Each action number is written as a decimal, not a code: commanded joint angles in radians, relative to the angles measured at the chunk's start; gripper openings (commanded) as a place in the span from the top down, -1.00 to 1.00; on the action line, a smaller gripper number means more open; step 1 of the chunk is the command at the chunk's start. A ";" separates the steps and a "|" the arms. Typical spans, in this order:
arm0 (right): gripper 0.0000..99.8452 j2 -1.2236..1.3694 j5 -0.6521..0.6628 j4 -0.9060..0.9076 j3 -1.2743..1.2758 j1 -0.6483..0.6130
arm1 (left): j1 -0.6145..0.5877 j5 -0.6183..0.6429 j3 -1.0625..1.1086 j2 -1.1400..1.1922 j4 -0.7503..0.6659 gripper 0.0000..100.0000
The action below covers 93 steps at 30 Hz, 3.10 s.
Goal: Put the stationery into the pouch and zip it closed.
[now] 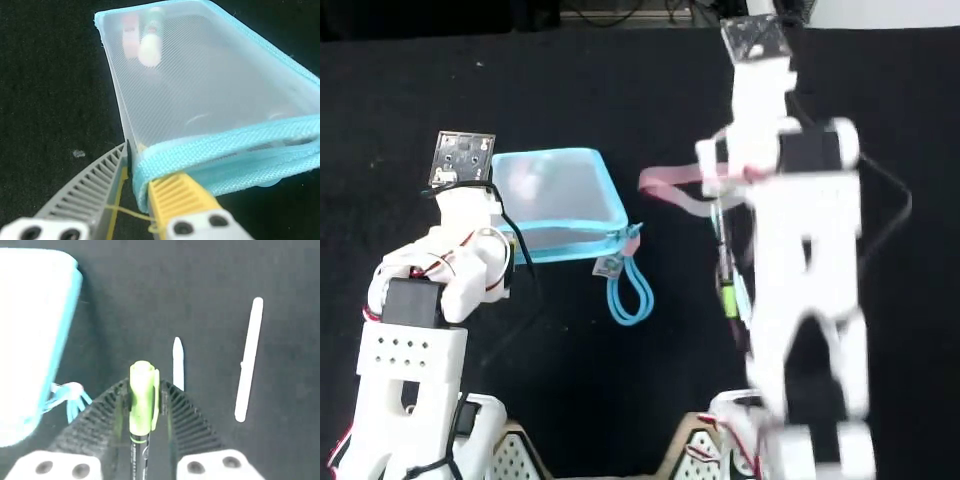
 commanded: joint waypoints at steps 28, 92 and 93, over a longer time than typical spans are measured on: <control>0.98 -1.184 -0.133 -1.315 1.245 -0.640 | -0.002 0.011 -0.010 -0.003 -0.012 0.94; 0.54 -1.182 0.011 -0.560 1.084 -0.301 | 0.004 0.011 -0.010 -0.003 -0.008 0.94; 0.54 -1.182 0.011 -0.555 1.084 -0.236 | 0.004 0.011 -0.010 -0.003 -0.008 0.94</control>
